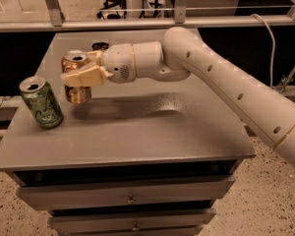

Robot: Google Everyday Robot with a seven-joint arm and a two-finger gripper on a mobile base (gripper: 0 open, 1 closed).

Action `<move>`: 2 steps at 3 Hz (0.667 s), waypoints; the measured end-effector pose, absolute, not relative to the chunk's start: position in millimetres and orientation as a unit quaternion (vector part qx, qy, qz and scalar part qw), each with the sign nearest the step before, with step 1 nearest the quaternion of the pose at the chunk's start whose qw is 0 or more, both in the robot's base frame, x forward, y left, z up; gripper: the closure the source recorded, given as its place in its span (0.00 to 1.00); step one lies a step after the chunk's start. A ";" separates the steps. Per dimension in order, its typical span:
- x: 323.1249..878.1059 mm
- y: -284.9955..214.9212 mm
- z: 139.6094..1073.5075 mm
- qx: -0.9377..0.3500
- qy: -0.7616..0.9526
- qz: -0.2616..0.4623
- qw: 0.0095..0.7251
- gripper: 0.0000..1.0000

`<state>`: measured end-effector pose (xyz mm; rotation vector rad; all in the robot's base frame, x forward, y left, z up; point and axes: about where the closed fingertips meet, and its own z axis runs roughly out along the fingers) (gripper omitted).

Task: Move orange can near green can

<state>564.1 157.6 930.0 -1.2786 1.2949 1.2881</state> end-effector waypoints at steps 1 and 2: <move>549.2 182.5 924.8 -0.533 0.500 0.525 0.435 0.77; 544.7 188.9 920.2 -0.548 0.490 0.521 0.434 0.53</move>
Offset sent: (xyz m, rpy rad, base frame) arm -0.0211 0.0335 -0.0163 -0.0093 -0.0838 0.0903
